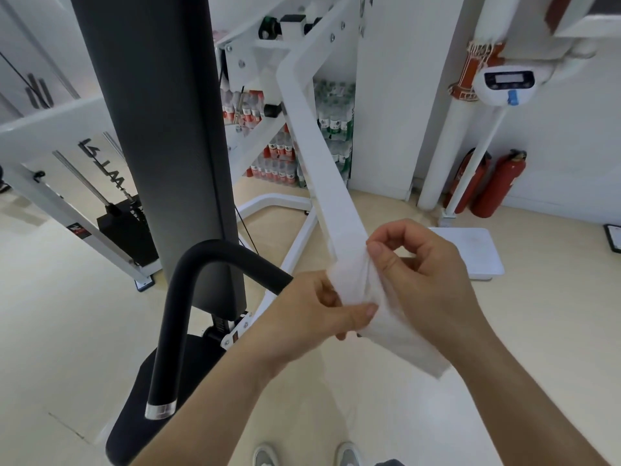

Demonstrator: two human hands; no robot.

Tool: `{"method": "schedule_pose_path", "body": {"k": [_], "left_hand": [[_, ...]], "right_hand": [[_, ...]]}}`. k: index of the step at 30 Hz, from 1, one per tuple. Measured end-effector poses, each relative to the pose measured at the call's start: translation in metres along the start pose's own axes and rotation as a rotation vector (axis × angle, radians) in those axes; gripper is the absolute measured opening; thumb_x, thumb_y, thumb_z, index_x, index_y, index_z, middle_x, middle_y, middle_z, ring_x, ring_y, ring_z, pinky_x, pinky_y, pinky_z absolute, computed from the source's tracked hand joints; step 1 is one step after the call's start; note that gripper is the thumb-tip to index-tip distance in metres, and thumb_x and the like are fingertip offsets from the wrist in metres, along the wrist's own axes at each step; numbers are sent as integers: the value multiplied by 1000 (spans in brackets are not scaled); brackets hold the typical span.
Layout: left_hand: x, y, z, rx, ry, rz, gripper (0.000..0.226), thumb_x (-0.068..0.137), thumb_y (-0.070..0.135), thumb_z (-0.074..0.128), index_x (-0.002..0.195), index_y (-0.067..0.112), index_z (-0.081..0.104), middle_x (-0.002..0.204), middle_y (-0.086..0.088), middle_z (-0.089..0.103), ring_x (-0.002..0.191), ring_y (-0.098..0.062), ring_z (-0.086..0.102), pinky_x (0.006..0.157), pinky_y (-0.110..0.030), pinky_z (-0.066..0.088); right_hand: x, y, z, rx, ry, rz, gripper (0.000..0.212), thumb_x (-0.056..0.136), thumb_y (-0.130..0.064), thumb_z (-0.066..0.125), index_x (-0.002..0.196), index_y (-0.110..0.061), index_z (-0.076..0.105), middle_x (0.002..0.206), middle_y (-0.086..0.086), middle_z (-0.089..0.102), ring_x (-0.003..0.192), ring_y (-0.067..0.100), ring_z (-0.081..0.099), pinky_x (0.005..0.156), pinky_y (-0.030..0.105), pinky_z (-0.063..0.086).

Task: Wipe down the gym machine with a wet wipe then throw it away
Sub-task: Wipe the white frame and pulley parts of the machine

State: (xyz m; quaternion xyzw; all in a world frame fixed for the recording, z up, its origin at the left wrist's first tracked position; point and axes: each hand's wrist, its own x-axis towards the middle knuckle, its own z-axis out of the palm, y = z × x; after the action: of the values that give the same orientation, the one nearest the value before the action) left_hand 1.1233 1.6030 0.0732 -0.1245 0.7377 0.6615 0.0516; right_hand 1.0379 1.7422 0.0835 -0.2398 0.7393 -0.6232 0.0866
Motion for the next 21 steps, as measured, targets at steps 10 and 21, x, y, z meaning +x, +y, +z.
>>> {"method": "schedule_pose_path", "body": {"k": [10,21], "left_hand": [[9,24,-6,-416,336,5,42,80,24,75,53,14,44,60,-5,46,58,-21,45,58,-32,35],[22,7,-11,739,800,149,22,87,38,61,101,29,47,100,10,42,79,-15,50,67,-33,44]], "right_hand": [[1,9,-10,-129,144,37,15,101,-27,41,87,-31,43,51,-5,39,46,13,36,40,37,34],[3,42,-21,-677,109,297,27,100,-45,33,110,-23,45,91,-1,61,82,22,59,71,41,50]]}}
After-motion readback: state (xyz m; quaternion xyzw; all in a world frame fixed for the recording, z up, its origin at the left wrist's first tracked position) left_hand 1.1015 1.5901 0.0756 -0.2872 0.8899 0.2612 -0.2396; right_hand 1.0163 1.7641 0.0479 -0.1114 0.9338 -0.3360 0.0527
